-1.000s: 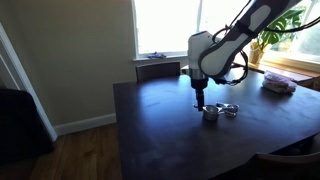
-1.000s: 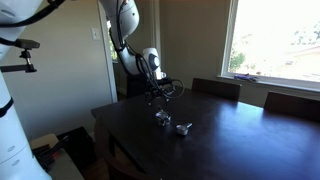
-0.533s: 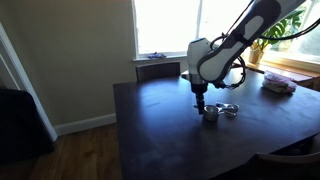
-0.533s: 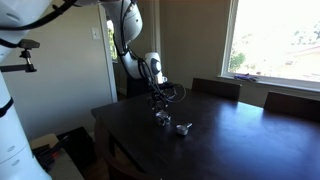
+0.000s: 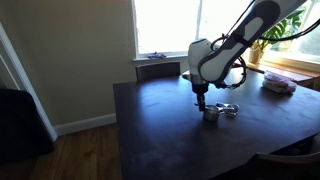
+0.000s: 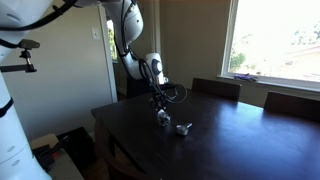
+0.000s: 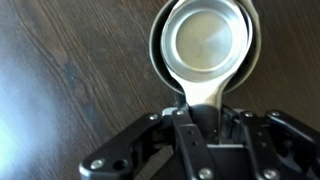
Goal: Unstack the four measuring cups
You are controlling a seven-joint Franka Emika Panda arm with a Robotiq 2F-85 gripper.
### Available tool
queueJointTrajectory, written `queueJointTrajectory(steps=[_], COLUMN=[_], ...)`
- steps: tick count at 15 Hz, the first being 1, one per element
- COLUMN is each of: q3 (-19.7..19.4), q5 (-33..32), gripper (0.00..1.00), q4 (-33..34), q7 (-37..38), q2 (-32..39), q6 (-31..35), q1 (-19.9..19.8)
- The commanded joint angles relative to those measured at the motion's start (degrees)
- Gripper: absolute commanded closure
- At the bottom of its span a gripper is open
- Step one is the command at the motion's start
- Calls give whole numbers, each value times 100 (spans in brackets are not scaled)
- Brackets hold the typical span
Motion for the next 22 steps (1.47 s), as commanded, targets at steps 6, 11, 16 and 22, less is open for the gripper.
queueJointTrajectory(steps=[6, 11, 16, 22], q3=[-357, -468, -386, -346], q5=[-579, -1040, -1344, -1755], gripper=[93, 93, 93, 93], q4=[-1112, -1641, -2036, -2172], q7=[215, 579, 930, 1580], q2=[-1008, -1562, -2066, -2378], q6=[527, 457, 458, 611], q1=[166, 359, 463, 582])
